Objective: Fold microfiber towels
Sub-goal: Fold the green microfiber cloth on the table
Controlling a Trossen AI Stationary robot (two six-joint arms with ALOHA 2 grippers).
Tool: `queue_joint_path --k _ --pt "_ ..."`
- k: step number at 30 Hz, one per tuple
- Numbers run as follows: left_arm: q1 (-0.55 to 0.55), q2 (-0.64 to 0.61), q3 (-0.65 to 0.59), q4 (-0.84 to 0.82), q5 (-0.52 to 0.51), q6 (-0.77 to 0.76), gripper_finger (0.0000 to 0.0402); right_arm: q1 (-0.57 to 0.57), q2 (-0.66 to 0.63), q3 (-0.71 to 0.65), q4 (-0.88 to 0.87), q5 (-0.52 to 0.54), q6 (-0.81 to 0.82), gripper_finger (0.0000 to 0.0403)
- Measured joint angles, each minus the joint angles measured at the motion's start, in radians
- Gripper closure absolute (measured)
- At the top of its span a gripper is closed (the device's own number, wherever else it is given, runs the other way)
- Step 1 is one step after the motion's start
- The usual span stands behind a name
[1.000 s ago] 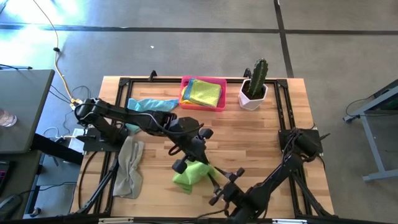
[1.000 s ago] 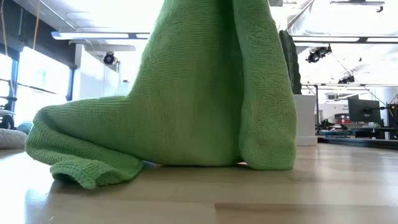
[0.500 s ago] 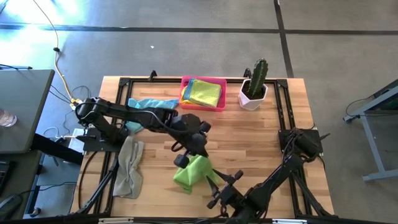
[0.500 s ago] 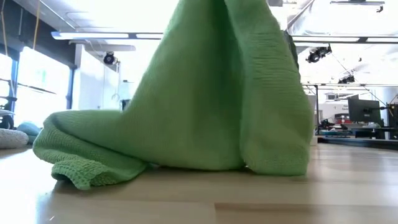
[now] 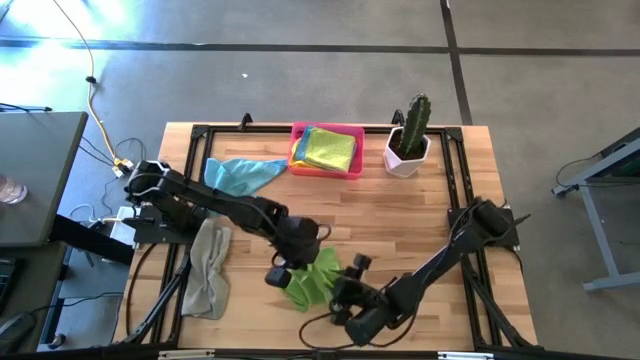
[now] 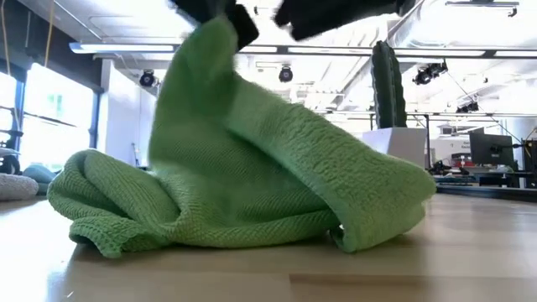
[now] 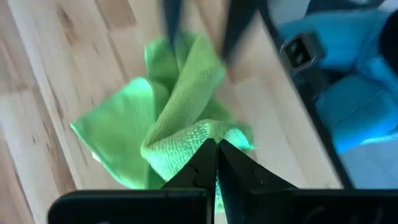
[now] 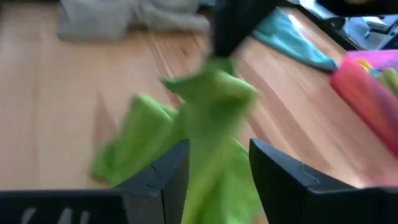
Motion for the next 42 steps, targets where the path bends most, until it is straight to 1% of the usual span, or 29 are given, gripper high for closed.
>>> queue_joint_path --k 4,7,11,15,18,21,23,24,26,28,31,36,39,42 --pt "-0.032 0.000 -0.049 0.014 -0.094 -0.023 0.0401 -0.007 -0.083 0.000 -0.177 -0.038 0.039 0.0242" --pt "-0.045 -0.002 -0.086 0.078 -0.150 -0.025 0.0401 -0.007 -0.136 0.000 -0.272 -0.043 0.065 0.0242" --pt "-0.051 -0.006 -0.139 0.306 -0.124 0.022 0.0401 -0.015 -0.146 0.000 -0.338 -0.061 0.065 0.0242" --pt "-0.049 -0.006 -0.184 0.520 -0.093 0.088 0.0401 -0.031 -0.138 0.000 -0.407 -0.167 0.076 0.0242" --pt "-0.050 -0.006 -0.239 0.691 -0.080 0.136 0.0401 -0.028 -0.138 0.000 -0.435 -0.155 0.103 0.0242" --pt "-0.050 -0.006 -0.294 0.794 -0.093 0.157 0.0401 -0.010 -0.138 0.000 -0.432 -0.164 0.112 0.0242" --pt "-0.045 -0.006 -0.323 0.800 -0.150 0.148 0.0401 0.000 -0.137 0.000 -0.403 -0.173 0.128 0.0242" --pt "-0.041 -0.006 -0.334 0.810 -0.196 0.135 0.0401 0.004 -0.136 0.000 -0.380 -0.168 0.129 0.0242" --pt "-0.032 -0.006 -0.351 0.844 -0.287 0.091 0.0401 0.012 -0.136 0.000 -0.328 -0.125 0.128 0.0242" --pt "-0.022 -0.006 -0.361 0.886 -0.338 0.060 0.0401 0.017 -0.136 0.000 -0.275 -0.070 0.131 0.0242" --pt "-0.015 -0.006 -0.361 0.946 -0.348 0.042 0.0401 0.021 -0.136 0.000 -0.225 0.022 0.164 0.0242" --pt "-0.016 -0.022 -0.361 0.979 -0.355 0.049 0.0401 0.039 -0.121 0.000 -0.232 0.136 0.256 0.0242" --pt "-0.014 -0.045 -0.360 0.981 -0.375 0.071 0.0401 0.055 -0.096 0.000 -0.243 0.161 0.324 0.0242" --pt "-0.015 -0.063 -0.361 0.973 -0.375 0.093 0.0401 0.059 -0.049 0.000 -0.243 0.135 0.396 0.0242"
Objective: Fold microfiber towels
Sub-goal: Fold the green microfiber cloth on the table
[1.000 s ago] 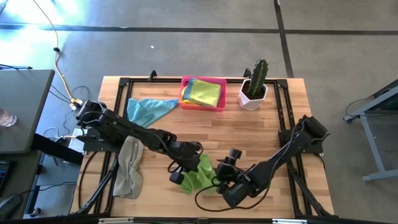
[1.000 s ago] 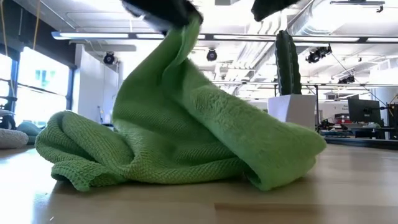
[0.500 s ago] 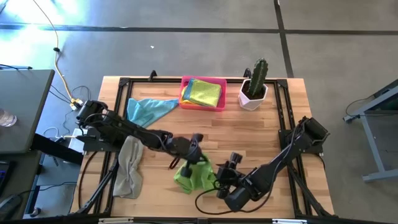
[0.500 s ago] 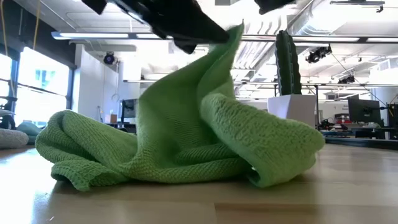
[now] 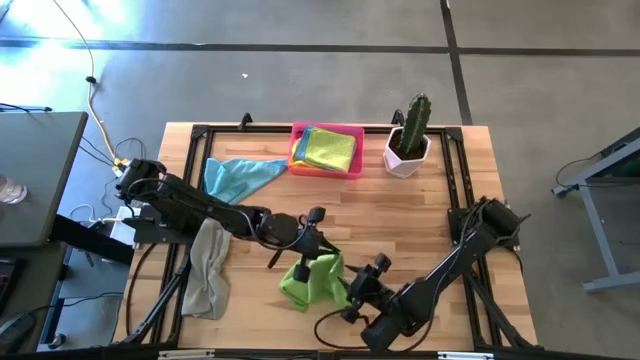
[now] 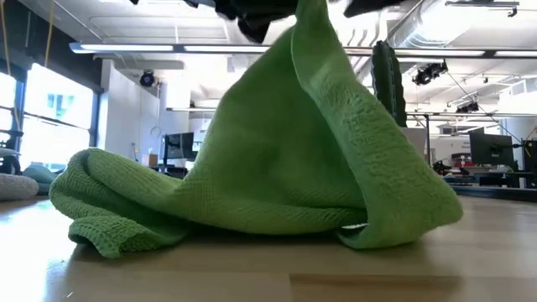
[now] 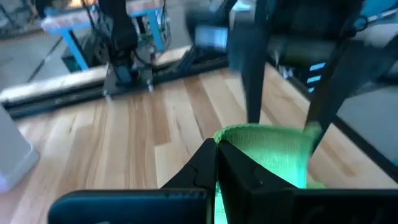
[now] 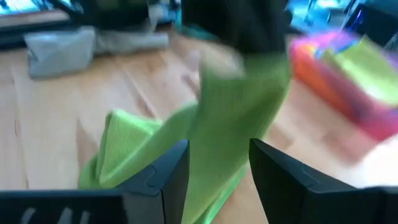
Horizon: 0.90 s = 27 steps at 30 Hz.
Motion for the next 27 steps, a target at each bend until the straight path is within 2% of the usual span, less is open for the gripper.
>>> queue_joint_path --k 4,11,15,21,27 --pt "0.008 -0.015 0.000 -0.040 0.001 0.031 0.0401 0.003 0.067 0.000 0.019 -0.109 0.095 0.0242" --pt "0.063 -0.017 0.000 -0.125 -0.002 0.031 0.0401 0.011 0.098 0.000 0.145 -0.291 0.169 0.0242" --pt "0.095 -0.017 0.000 -0.132 -0.001 0.031 0.0401 0.011 0.130 0.000 0.228 -0.359 0.185 0.0242" --pt "0.139 -0.031 0.001 -0.144 -0.001 0.039 0.0401 0.011 0.167 0.000 0.282 -0.361 0.201 0.0242" --pt "0.173 -0.050 0.000 -0.172 0.024 0.037 0.0401 0.007 0.169 0.000 0.206 -0.340 0.269 0.0242"
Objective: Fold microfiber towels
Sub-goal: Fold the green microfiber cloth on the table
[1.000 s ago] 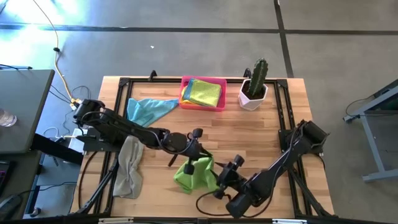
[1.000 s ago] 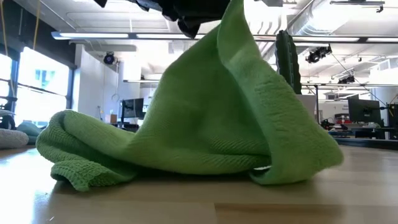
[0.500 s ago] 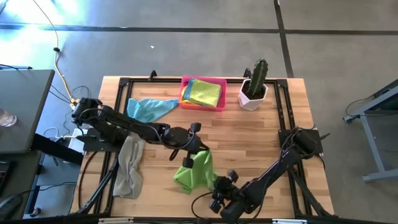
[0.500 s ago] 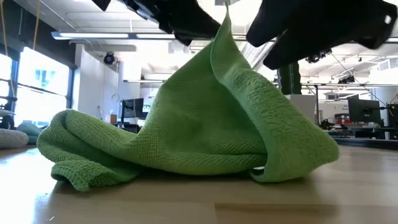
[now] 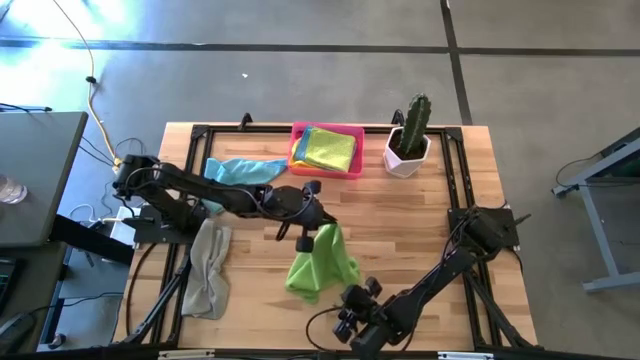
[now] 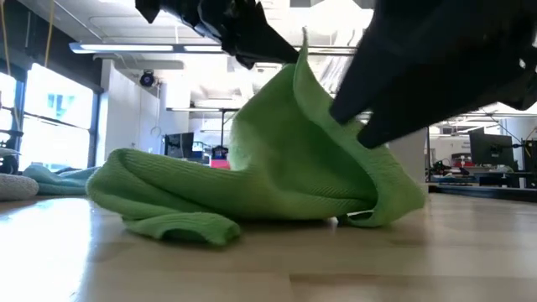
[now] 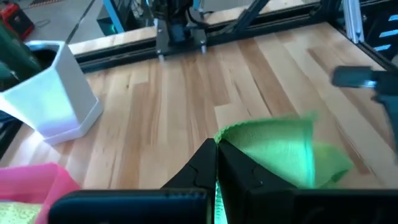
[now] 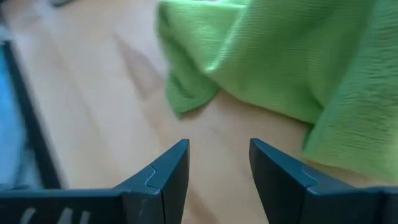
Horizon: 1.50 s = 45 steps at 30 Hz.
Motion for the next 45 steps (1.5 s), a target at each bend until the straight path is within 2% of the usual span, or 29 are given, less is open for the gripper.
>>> queue_joint_path --k 6,12,17,23,31,36,42,45 --pt "0.011 -0.014 0.000 -0.074 0.031 -0.001 0.0401 -0.014 0.000 0.000 -0.172 0.018 0.140 0.0242" --pt "0.015 -0.014 0.000 -0.070 0.031 0.002 0.0401 -0.053 0.000 0.000 -0.169 0.012 0.157 0.0242" --pt "0.035 -0.020 0.000 -0.074 0.032 0.001 0.0401 -0.079 0.016 0.000 -0.171 -0.054 0.275 0.0242" --pt "0.066 -0.043 -0.001 -0.083 0.034 0.002 0.0401 -0.083 0.032 0.000 -0.247 -0.070 0.409 0.0242" --pt "0.105 -0.064 0.001 -0.087 0.140 -0.001 0.0401 -0.095 0.034 0.000 -0.364 -0.080 0.416 0.0242" --pt "0.112 -0.072 0.000 -0.089 0.197 0.001 0.0401 -0.118 0.034 0.000 -0.417 -0.036 0.414 0.0242" --pt "0.112 -0.071 0.000 -0.091 0.208 0.001 0.0401 -0.146 0.038 0.000 -0.419 -0.030 0.390 0.0242" --pt "0.112 -0.071 0.000 -0.091 0.208 0.001 0.0401 -0.155 0.046 0.000 -0.422 -0.068 0.383 0.0242"
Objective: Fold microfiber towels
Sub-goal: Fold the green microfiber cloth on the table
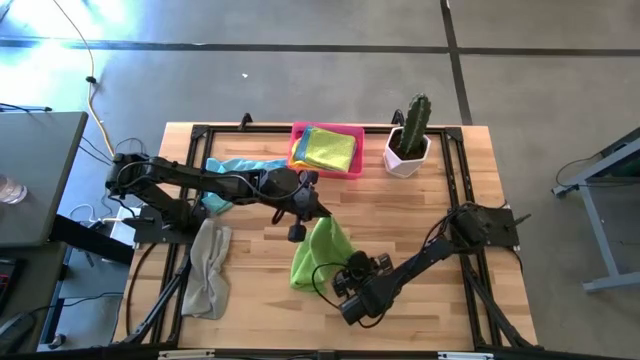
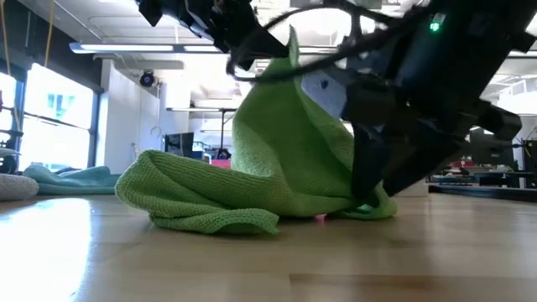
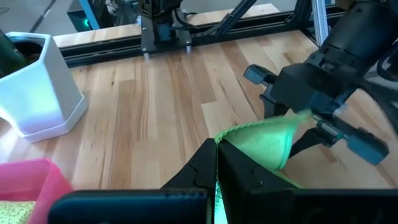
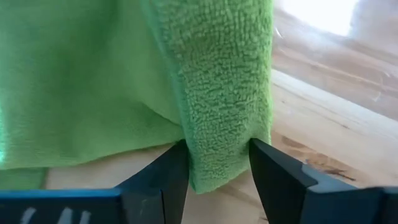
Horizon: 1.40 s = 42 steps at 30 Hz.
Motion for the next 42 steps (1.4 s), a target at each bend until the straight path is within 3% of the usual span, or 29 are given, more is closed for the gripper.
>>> queue_joint_path --k 9,19,28,34,42 --pt "0.004 -0.009 0.000 -0.002 0.001 0.000 0.0401 -0.001 0.023 0.000 -0.066 -0.036 0.030 0.0257" --pt "0.003 -0.073 0.000 -0.052 0.060 -0.026 0.0401 0.008 0.027 0.000 -0.183 -0.014 -0.010 0.0396" --pt "-0.013 -0.105 0.000 -0.179 0.070 -0.098 0.0401 0.036 -0.029 0.000 -0.286 0.036 -0.037 0.0401" --pt "-0.035 -0.104 0.025 -0.189 0.085 -0.150 0.0401 0.046 -0.121 0.000 -0.334 0.048 -0.170 0.0402" --pt "-0.052 -0.105 0.182 -0.304 0.086 -0.118 0.0401 0.046 -0.291 0.000 -0.354 0.043 -0.421 0.0402"
